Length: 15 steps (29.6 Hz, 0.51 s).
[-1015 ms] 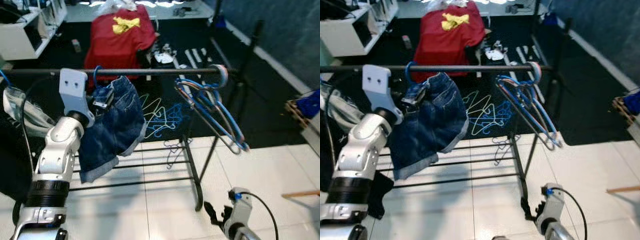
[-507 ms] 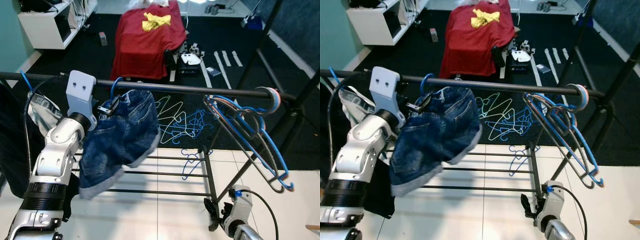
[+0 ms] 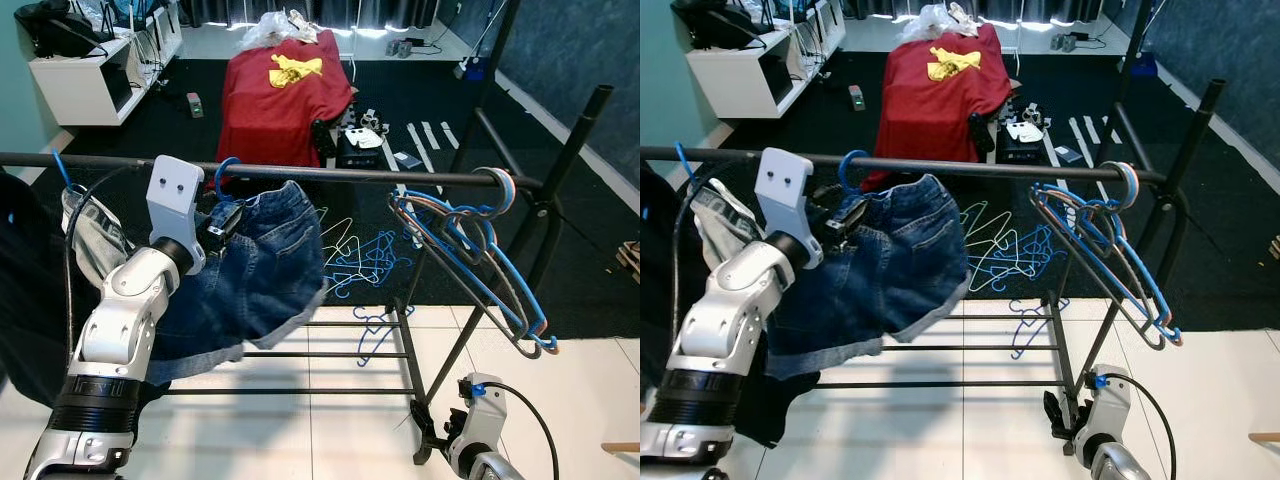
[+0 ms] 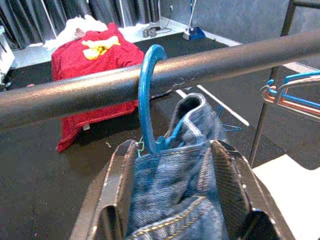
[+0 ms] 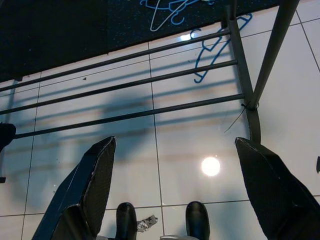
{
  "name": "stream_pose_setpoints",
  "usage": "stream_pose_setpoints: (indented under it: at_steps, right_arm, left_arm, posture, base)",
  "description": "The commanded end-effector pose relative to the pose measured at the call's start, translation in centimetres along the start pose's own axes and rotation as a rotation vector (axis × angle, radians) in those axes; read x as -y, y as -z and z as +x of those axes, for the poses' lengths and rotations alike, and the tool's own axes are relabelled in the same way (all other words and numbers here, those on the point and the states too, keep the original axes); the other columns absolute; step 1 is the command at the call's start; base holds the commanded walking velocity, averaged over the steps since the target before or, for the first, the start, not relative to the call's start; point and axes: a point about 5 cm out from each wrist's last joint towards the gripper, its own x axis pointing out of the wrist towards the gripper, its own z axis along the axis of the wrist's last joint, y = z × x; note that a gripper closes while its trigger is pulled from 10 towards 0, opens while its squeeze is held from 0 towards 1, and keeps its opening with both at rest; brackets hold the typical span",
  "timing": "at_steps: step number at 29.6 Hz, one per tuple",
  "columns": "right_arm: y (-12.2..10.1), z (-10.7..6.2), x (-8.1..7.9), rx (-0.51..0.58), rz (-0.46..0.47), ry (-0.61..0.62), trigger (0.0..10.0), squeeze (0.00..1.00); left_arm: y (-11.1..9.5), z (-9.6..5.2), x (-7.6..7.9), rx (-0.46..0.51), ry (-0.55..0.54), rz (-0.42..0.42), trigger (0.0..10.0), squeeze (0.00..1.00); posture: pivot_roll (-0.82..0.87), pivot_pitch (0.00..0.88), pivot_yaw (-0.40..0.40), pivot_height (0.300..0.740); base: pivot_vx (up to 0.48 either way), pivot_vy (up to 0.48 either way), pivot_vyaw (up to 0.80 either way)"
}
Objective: Hang hanger
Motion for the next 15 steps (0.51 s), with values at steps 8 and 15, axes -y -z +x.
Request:
stream_pose_setpoints:
  at_steps: [8,15]
  right_arm:
    - [0.9,-0.3,0.0,-0.028,0.022,0.015,10.0,0.00]
    - [1.0,-0.3,0.0,-0.027,0.025,0.017,10.0,0.00]
  left_arm:
    - [2.1,-0.1,-0.5,-0.159,-0.036,-0.007,10.0,1.00]
    - [2.8,0.1,0.5,-0.210,0.000,-0.021,10.0,0.00]
  posture:
    - [-0.05,0.127,0.011,0.740]
    - [-0.05,0.125,0.012,0.740]
  base:
    - [0.000,0.000,0.00]
    - [0.000,0.000,0.00]
